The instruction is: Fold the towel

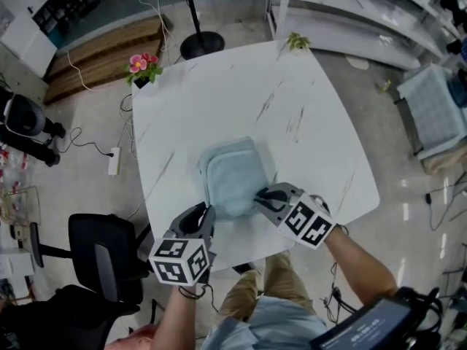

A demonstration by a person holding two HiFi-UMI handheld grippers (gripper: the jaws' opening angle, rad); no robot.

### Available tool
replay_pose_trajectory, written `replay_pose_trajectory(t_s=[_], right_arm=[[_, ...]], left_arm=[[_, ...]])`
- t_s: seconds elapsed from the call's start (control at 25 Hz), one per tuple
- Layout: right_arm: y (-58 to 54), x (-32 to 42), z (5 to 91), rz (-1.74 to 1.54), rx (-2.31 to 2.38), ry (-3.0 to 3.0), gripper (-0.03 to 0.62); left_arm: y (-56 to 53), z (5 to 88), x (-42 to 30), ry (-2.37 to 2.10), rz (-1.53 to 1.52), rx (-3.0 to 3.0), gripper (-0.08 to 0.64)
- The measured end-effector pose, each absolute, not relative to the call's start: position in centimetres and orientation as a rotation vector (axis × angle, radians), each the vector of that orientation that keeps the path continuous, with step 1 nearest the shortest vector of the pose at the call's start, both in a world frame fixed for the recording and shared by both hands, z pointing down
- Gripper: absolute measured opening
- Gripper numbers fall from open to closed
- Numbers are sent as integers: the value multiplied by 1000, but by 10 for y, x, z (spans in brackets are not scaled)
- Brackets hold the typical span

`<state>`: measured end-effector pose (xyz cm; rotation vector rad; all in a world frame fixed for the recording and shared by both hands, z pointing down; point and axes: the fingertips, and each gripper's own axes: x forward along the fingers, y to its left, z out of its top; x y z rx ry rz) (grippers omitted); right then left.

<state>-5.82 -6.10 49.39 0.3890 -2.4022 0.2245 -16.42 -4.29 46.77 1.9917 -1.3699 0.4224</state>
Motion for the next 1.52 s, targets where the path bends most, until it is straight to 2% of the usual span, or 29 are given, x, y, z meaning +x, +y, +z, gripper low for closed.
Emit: replay_pose_trajectory(t_s=[0.24, 0.52, 0.96, 1.08, 1.24, 1.52], right_arm=[[-63, -66, 453, 223, 474, -2507, 51], [-46, -77, 497, 280, 394, -2400, 50], [-48, -79, 506, 363, 412, -2396, 44], [-53, -72, 485, 400, 463, -2435, 74], [-69, -67, 435, 419, 607, -2536, 74], [-101, -76, 295, 243, 837, -2799, 80]], left_arm=[[-46, 424, -142, -1326, 357, 2134, 61], [-39, 493, -135, -1302, 613, 2103, 51], [-40, 500, -141, -1287, 496, 2048, 49], [-38, 481, -151, -1353, 451, 2037, 49], [-45, 431, -171, -1502, 355, 2051, 49], [-76, 271, -184, -1842, 151, 2254, 51]])
